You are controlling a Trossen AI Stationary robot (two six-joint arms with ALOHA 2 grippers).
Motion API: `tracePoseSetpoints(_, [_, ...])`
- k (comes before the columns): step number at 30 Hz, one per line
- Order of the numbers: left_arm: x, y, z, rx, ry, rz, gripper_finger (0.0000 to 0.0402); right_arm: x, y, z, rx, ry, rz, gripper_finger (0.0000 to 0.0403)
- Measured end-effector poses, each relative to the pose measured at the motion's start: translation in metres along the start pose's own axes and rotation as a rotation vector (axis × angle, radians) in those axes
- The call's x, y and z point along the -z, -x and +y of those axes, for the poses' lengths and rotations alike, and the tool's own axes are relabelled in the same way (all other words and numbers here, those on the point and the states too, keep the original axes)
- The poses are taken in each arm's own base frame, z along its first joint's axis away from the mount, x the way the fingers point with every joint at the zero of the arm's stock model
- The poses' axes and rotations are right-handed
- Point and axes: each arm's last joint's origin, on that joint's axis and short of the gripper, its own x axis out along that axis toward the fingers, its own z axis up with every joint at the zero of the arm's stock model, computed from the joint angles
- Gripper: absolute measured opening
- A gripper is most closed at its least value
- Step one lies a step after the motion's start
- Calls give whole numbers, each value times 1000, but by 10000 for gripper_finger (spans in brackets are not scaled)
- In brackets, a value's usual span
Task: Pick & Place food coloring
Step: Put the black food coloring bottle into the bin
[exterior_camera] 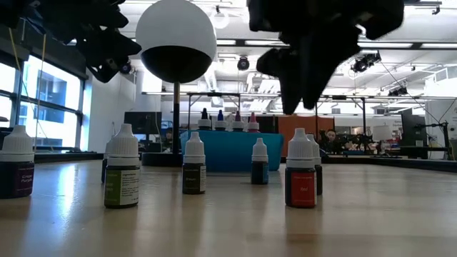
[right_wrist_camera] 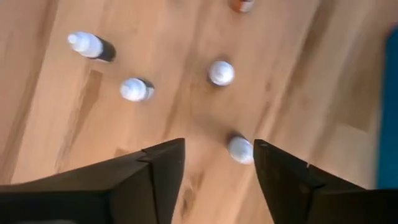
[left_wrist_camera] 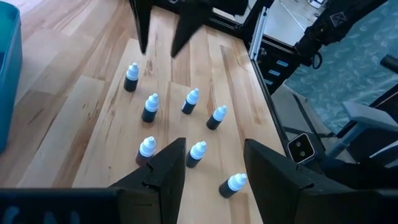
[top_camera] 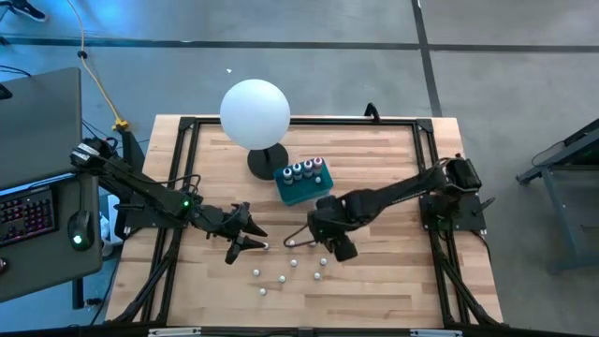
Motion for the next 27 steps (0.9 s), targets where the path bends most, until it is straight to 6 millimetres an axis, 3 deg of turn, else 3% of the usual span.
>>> tracePoseSetpoints(8, [0,0,0,0,15,0,161,15,-24,-5,30,-35,-11,211])
tracePoseSetpoints(17, [0,0,0,0,16,-1,161,39,-54,-21,1,-104,-53,211])
tracePoseSetpoints(27, [0,0,0,-1,18,-1,161,51,-70,-27,-43,-119,-116,196])
